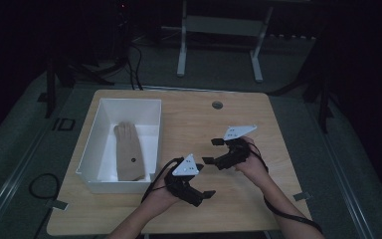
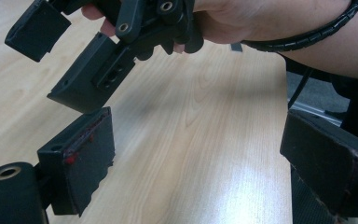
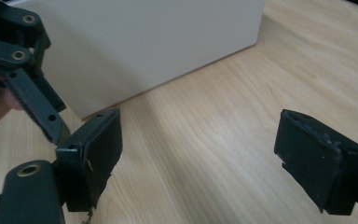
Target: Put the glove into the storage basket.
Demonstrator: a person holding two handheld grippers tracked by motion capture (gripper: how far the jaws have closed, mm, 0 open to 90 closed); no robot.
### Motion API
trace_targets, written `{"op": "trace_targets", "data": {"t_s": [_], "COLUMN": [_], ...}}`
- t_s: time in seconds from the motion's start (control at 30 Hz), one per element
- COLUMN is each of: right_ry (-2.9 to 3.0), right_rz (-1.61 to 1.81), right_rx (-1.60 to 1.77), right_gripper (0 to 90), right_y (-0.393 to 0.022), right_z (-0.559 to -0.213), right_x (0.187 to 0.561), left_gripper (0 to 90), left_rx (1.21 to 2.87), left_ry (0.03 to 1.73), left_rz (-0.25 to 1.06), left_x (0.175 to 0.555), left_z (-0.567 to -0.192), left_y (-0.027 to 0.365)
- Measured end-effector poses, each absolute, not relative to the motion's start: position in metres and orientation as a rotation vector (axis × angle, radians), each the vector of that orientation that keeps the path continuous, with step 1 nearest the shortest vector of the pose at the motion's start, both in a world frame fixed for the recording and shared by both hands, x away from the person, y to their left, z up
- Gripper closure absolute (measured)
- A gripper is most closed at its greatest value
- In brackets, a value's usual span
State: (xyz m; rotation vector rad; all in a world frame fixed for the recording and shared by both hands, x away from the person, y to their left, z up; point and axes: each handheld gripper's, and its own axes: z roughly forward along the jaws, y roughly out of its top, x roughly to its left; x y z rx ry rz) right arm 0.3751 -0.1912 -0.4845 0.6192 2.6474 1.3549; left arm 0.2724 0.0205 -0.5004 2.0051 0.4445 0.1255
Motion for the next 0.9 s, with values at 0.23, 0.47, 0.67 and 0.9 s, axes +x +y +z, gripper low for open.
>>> {"op": "trace_targets", "data": {"t_s": [0.23, 0.47, 0.67, 0.9], "right_ry": [2.648, 2.626, 2.618, 2.590], "right_rz": [1.340, 1.346, 1.343, 1.322], "right_rx": [0.662, 0.709, 0.730, 0.761], "right_gripper": [15.1, 14.9, 14.4, 13.5], "right_y": [-0.207, -0.226, -0.235, -0.248], "right_z": [-0.507, -0.522, -0.529, -0.538], "right_x": [0.373, 0.368, 0.363, 0.357], "left_gripper": [10.4, 10.5, 10.4, 10.4], "left_rx": [2.023, 2.051, 2.062, 2.090], "left_ry": [0.448, 0.441, 0.447, 0.439], "left_rz": [0.098, 0.100, 0.108, 0.138], "left_x": [0.275, 0.277, 0.278, 0.276], "left_z": [-0.522, -0.542, -0.553, -0.559], "left_y": [0.012, 0.008, 0.005, 0.002]}}
